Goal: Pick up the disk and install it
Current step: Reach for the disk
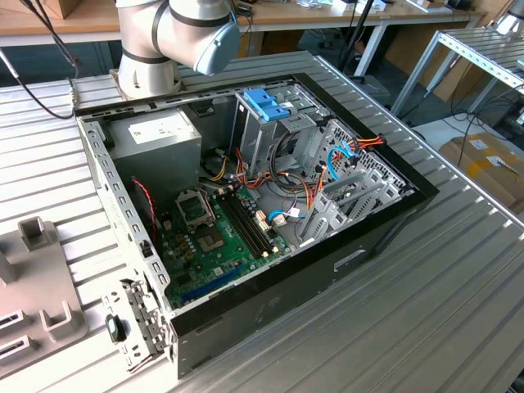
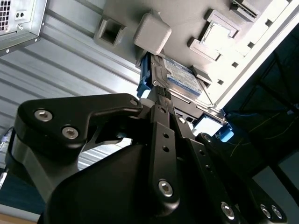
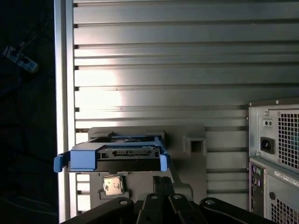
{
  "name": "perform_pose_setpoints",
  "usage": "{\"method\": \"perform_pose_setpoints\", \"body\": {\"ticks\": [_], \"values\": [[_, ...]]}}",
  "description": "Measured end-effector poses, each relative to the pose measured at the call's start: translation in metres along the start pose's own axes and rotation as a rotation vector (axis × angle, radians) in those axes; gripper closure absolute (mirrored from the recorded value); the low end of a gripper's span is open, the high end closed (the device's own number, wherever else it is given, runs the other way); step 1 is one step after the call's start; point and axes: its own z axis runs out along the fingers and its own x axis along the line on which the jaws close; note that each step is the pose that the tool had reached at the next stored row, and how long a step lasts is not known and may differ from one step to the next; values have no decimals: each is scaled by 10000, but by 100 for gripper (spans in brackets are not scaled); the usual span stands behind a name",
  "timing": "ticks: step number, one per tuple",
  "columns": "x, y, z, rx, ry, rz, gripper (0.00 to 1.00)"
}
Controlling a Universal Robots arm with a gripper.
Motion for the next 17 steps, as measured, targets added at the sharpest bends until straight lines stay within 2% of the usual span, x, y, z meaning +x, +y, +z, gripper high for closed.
{"method": "perform_pose_setpoints", "body": {"ticks": [3, 4, 12, 17], "values": [[24, 53, 29, 19, -2, 1, 89], [56, 69, 42, 31, 2, 1, 89], [302, 72, 81, 39, -1, 1, 89], [426, 70, 97, 40, -2, 1, 89]]}}
